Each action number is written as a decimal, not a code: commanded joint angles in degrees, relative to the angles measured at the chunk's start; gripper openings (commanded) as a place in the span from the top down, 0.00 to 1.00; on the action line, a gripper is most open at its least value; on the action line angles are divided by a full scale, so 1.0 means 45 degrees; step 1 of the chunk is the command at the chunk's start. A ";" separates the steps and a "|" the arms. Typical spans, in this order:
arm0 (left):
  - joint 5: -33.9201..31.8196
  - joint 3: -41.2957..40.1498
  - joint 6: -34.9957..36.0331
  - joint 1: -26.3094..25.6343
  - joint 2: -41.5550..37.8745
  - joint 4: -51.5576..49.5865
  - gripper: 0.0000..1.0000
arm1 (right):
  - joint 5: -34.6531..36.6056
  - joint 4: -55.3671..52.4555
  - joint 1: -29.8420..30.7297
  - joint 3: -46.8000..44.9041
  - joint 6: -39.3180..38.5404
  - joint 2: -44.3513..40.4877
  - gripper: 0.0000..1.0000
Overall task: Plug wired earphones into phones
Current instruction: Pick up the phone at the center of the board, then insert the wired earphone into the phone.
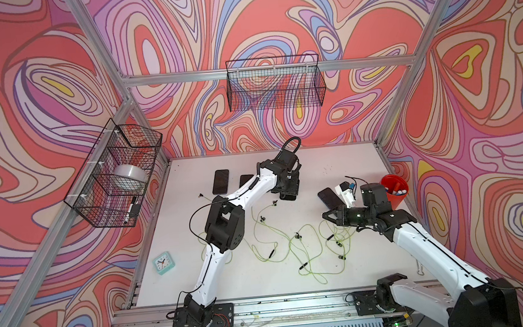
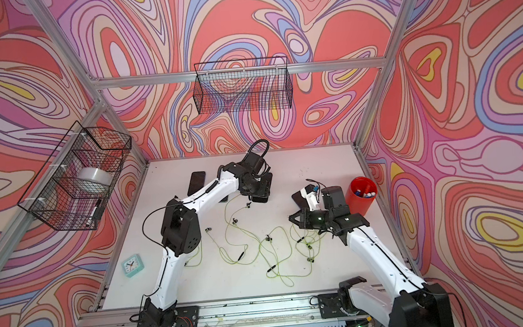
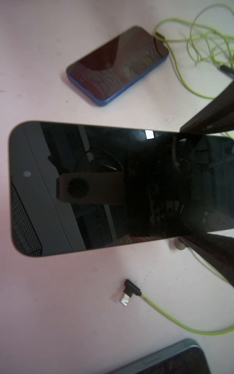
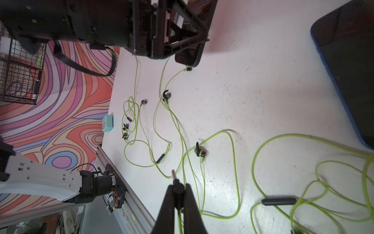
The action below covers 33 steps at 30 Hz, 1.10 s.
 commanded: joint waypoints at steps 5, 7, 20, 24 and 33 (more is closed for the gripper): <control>-0.0954 -0.4228 -0.6628 0.0102 -0.4022 0.2050 0.99 | 0.0979 0.2582 0.1318 -0.0095 0.0398 0.0619 1.00; -0.0920 -0.5366 -0.8152 0.0139 -0.4922 0.2326 1.00 | 0.1829 0.3669 0.2174 -0.0169 0.0546 0.1094 1.00; 0.1230 -1.0537 -1.5629 0.0699 -0.8625 0.4985 1.00 | 0.5404 0.9096 0.5400 -0.0512 0.1345 0.3809 1.00; 0.1083 -1.1075 -1.6347 0.0896 -0.9065 0.5138 1.00 | 0.5070 0.9778 0.5750 -0.0615 0.1774 0.4084 1.00; 0.1238 -1.1630 -1.6991 0.1017 -0.9299 0.5874 1.00 | 0.4971 1.0114 0.6343 -0.0384 0.2167 0.4534 1.00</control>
